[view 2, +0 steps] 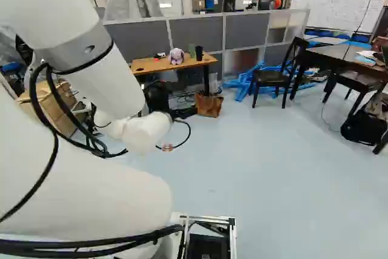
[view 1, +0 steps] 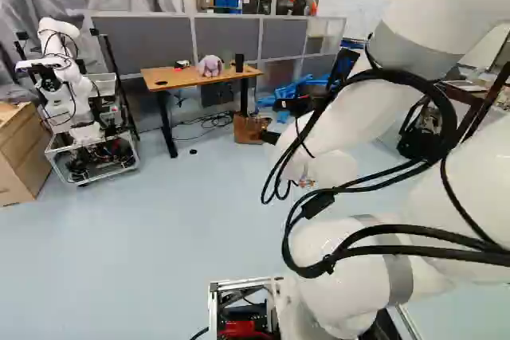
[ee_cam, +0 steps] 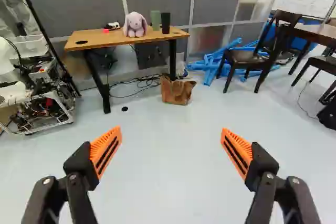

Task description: Pick up the bag on the ground and place it on the table

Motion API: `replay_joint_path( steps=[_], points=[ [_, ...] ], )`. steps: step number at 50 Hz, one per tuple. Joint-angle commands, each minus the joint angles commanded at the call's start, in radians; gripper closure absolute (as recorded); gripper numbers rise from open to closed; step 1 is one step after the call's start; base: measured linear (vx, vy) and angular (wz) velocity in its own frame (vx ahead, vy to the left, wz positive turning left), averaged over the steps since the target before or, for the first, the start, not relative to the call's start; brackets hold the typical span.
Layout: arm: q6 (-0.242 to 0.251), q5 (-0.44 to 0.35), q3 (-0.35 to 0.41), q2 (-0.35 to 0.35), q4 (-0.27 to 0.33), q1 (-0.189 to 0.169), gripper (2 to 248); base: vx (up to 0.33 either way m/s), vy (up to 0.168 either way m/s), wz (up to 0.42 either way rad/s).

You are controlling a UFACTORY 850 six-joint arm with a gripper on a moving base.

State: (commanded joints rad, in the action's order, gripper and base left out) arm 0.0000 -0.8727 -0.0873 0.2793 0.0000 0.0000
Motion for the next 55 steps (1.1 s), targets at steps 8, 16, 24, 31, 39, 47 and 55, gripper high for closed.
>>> replay_joint_path(
  steps=[8,16,24,31,39,47,55],
  points=[
    [0.000,0.000,0.000,0.000,0.000,0.000,3,0.014,-0.002,0.001],
    [0.000,0.000,0.000,0.000,0.000,0.000,3,0.105,-0.002,-0.009],
    [0.000,0.000,0.000,0.000,0.000,0.000,3,0.181,-0.002,-0.012],
    [0.000,0.000,0.000,0.000,0.000,0.000,3,0.230,-0.001,-0.010],
    [0.000,0.000,0.000,0.000,0.000,0.000,3,0.282,-0.003,-0.022],
    [0.000,0.000,0.000,0.000,0.000,0.000,3,0.327,-0.003,-0.015],
    [0.000,0.000,0.000,0.000,0.000,0.000,3,0.341,0.000,-0.019]
  ],
)
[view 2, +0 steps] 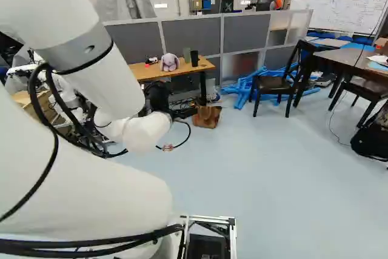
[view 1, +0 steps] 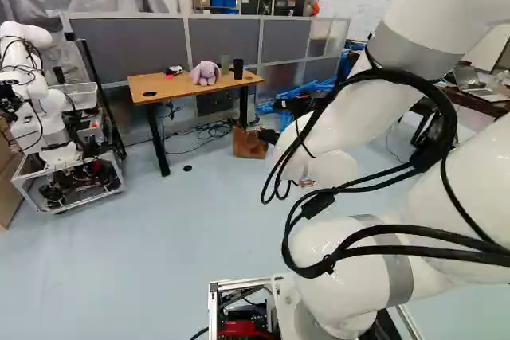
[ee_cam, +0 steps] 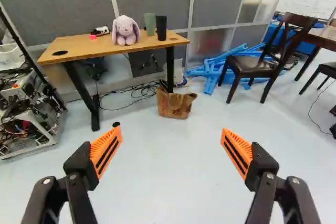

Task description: Pick up the bag on the ground and place it on the table

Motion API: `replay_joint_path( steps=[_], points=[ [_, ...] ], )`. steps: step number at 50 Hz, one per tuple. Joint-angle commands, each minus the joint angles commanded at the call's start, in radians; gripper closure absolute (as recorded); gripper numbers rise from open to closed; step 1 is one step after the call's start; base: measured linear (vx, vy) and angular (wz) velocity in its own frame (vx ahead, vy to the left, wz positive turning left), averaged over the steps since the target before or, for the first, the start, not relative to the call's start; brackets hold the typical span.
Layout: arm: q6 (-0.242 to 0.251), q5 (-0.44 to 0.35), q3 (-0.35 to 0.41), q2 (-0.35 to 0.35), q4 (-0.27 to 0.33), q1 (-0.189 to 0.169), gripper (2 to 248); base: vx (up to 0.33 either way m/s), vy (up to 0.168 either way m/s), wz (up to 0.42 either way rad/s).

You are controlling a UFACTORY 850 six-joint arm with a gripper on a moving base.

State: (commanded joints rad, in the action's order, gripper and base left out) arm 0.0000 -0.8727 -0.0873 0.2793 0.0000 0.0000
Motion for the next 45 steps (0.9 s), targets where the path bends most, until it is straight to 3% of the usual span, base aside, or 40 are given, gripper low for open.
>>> replay_joint_path(
  steps=[45],
  points=[
    [0.000,0.000,0.000,0.000,0.000,0.000,3,0.360,0.001,-0.012]
  ],
)
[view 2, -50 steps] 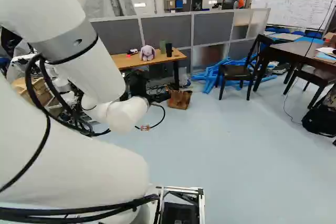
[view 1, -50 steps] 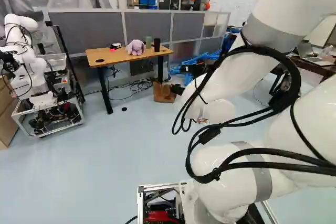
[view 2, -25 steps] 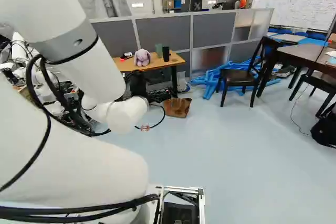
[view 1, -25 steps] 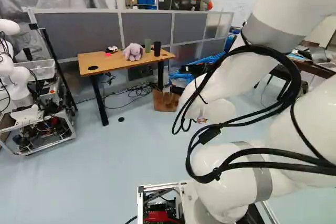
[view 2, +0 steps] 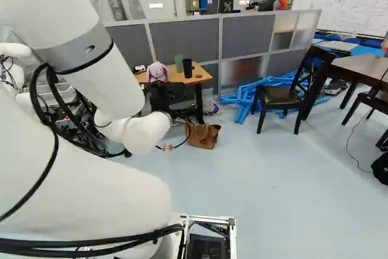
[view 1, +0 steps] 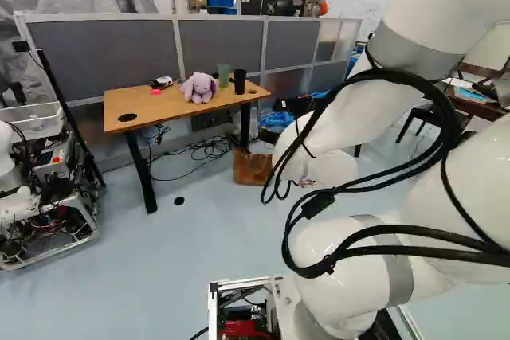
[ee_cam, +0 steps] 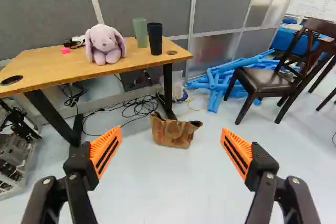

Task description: Pick up the bag on the ground and place it on the table

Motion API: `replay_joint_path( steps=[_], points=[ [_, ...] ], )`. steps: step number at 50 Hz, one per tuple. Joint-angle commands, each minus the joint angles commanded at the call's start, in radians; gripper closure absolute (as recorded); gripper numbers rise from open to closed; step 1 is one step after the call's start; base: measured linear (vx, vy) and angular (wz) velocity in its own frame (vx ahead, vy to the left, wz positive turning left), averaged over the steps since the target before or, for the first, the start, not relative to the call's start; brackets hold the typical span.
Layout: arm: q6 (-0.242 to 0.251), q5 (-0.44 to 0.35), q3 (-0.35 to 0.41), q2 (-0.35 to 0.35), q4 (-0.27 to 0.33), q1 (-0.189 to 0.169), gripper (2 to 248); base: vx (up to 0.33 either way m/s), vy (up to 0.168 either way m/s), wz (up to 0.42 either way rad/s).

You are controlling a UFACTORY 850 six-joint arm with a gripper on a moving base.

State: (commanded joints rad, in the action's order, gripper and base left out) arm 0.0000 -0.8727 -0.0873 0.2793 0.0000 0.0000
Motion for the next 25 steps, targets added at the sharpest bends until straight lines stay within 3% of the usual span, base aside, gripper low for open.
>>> replay_joint_path(
  steps=[11,25],
  points=[
    [0.000,0.000,0.000,0.000,0.000,0.000,3,0.330,-0.002,-0.003],
    [0.000,0.000,0.000,0.000,0.000,0.000,3,0.243,-0.046,-0.002]
  ],
)
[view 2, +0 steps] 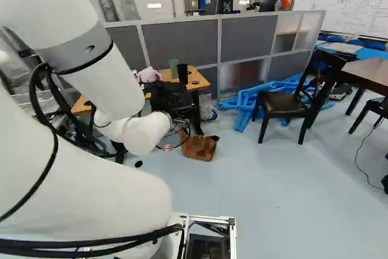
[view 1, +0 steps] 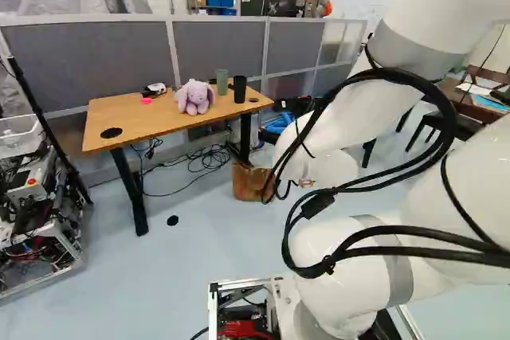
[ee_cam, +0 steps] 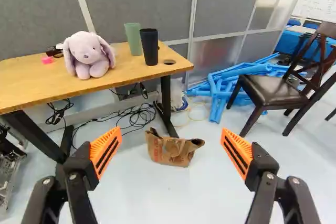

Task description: Pick up the bag on the ground and place it on the table

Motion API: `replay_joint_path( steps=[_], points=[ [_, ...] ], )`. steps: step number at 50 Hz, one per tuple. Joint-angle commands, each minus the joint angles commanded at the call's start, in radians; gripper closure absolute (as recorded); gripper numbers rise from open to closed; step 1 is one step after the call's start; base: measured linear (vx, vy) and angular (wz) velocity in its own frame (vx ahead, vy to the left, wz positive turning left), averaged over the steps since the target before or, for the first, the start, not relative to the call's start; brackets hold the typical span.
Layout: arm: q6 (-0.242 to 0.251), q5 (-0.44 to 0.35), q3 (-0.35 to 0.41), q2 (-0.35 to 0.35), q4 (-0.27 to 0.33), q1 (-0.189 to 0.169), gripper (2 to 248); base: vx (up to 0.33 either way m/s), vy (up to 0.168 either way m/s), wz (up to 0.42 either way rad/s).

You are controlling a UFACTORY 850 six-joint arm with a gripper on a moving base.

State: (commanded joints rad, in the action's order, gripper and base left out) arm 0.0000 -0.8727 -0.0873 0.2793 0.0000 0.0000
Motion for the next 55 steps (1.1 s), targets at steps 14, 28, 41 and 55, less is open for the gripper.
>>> replay_joint_path(
  steps=[14,28,41,55],
  points=[
    [0.000,0.000,0.000,0.000,0.000,0.000,3,0.223,-0.041,-0.005],
    [0.000,0.000,0.000,0.000,0.000,0.000,3,0.221,-0.042,-0.006],
    [0.000,0.000,-0.007,-0.008,0.000,0.000,3,0.150,-0.017,-0.009],
    [0.000,0.000,-0.012,-0.014,0.000,0.000,3,-0.005,0.000,0.000]
  ],
)
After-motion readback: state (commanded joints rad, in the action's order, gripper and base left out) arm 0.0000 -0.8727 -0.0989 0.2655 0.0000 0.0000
